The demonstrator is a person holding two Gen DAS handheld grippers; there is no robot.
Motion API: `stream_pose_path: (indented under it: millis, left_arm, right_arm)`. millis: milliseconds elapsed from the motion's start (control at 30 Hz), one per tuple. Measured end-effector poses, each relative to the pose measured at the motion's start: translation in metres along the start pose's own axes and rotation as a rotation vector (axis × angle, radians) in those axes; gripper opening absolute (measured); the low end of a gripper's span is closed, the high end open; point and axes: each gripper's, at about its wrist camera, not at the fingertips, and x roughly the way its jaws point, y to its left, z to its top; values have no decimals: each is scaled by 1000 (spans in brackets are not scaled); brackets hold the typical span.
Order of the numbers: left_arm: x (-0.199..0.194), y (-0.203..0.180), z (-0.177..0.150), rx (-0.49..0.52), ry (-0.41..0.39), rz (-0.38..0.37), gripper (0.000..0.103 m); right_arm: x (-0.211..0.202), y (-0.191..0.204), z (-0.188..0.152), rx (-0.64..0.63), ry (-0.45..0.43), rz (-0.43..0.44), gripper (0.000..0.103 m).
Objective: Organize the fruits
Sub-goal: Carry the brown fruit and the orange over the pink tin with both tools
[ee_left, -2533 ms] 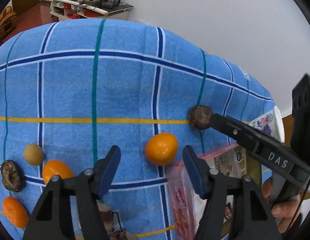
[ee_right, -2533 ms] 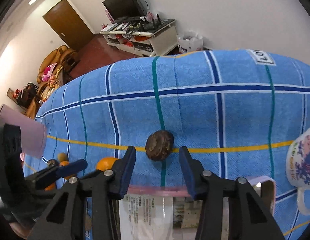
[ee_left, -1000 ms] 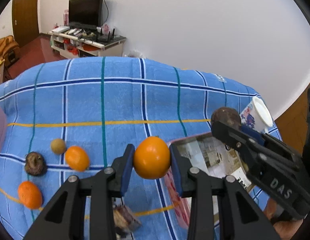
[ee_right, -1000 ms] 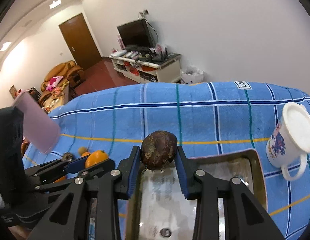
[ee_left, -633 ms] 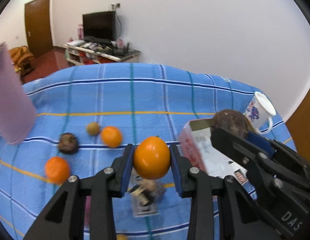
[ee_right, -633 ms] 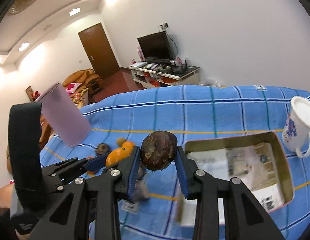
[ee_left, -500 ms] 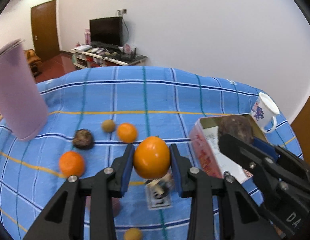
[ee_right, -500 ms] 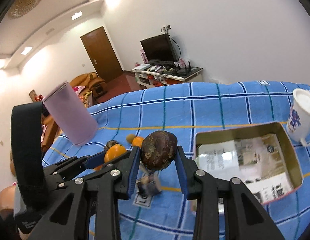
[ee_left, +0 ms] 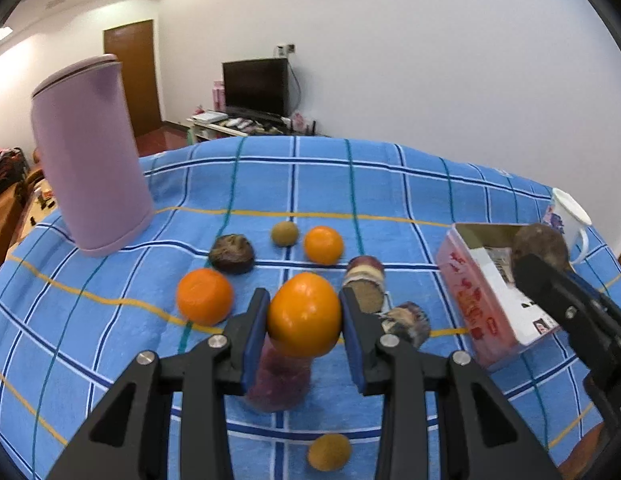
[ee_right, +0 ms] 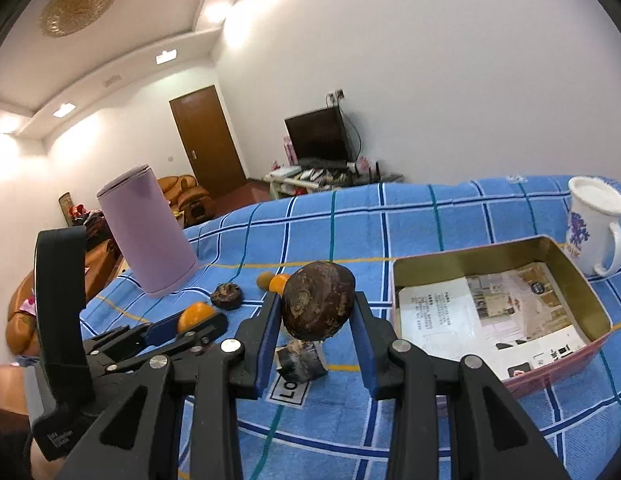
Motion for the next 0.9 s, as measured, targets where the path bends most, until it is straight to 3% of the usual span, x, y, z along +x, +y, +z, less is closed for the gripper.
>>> stream_pose_path:
  millis: [167, 433, 900]
  left_arm:
    - [-10, -1, -9, 3, -72, 33, 37]
    - [-13, -9, -26, 5, -91, 20, 37]
    - [-24, -68, -29, 82, -145, -108, 37]
  right_arm:
    - [-7, 13, -11, -97, -46, -57, 37]
    - [-17, 17, -24, -182, -94, -115, 37]
    - [-46, -37, -33, -171, -111, -249, 37]
